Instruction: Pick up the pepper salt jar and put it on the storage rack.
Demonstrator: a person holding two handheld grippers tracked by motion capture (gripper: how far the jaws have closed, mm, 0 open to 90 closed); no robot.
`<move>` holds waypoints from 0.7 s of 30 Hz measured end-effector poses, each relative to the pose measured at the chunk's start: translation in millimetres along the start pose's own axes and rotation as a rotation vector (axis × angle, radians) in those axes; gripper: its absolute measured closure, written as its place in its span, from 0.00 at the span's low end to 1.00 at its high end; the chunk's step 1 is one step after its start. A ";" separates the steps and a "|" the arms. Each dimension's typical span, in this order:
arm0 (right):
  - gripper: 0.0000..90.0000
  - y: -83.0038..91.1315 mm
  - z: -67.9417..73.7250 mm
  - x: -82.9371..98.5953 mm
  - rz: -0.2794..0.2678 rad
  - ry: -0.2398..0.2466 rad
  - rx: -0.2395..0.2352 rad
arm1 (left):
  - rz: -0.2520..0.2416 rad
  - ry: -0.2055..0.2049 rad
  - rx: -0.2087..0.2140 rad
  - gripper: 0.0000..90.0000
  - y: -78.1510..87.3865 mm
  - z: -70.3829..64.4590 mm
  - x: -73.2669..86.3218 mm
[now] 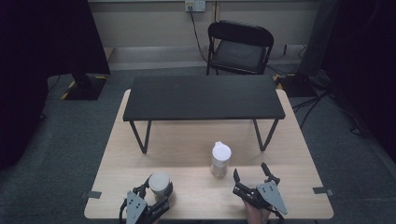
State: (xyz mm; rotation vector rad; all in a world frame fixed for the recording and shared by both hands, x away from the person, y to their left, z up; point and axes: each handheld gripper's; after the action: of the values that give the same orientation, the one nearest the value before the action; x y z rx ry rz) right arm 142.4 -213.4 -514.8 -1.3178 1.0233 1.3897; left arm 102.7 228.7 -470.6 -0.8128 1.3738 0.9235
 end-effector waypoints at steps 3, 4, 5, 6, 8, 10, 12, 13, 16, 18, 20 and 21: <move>0.01 0.0 0.0 0.0 0.000 0.000 0.000 | -0.002 -0.003 0.003 0.38 -0.2 0.7 -2.4; 0.01 0.0 0.0 0.0 0.000 0.000 0.000 | -0.005 -0.001 0.005 0.38 -0.3 1.0 -3.2; 0.01 0.0 0.0 0.0 0.000 0.000 0.000 | -0.007 -0.003 0.006 0.38 -0.5 1.6 -4.6; 0.01 0.0 0.0 0.0 0.000 0.000 0.000 | -0.010 -0.006 0.004 0.38 -0.7 1.9 -6.7; 0.01 0.0 0.0 0.0 0.000 0.000 0.000 | -0.010 -0.008 0.004 0.38 -0.9 2.5 -8.0; 0.01 0.0 0.0 0.0 0.000 0.000 0.000 | -0.007 -0.013 0.004 0.38 -1.1 3.3 -11.1; 0.01 0.0 0.0 0.0 0.000 0.000 0.000 | -0.006 -0.021 0.007 0.38 -1.8 4.6 -14.7; 0.01 0.0 0.0 0.0 0.000 0.000 0.000 | -0.006 -0.021 0.007 0.38 -1.8 4.6 -14.7; 0.01 0.0 0.0 0.0 0.000 0.000 0.000 | -0.008 -0.034 0.012 0.38 -3.6 7.3 -18.4; 0.01 0.0 0.0 -0.1 0.000 0.000 0.000 | -0.010 -0.037 0.013 0.38 -4.5 8.2 -20.6; 0.01 0.0 0.0 -0.1 0.000 0.000 0.000 | -0.012 -0.038 0.014 0.38 -5.0 8.9 -22.3; 0.01 0.0 0.0 -0.1 0.000 0.000 0.000 | -0.012 -0.039 0.016 0.38 -5.4 9.4 -23.6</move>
State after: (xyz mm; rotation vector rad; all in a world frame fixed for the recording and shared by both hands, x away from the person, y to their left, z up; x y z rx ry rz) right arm 142.3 -213.4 -514.8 -1.3177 1.0236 1.3899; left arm 112.2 233.2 -446.9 -0.7864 1.3395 0.9135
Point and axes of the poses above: each handheld gripper's, and its own axes: y roughly backward along the jaws, x roughly out of its underside, z roughly to its left, and after that the axes turned 5 degrees about -y, right-handed
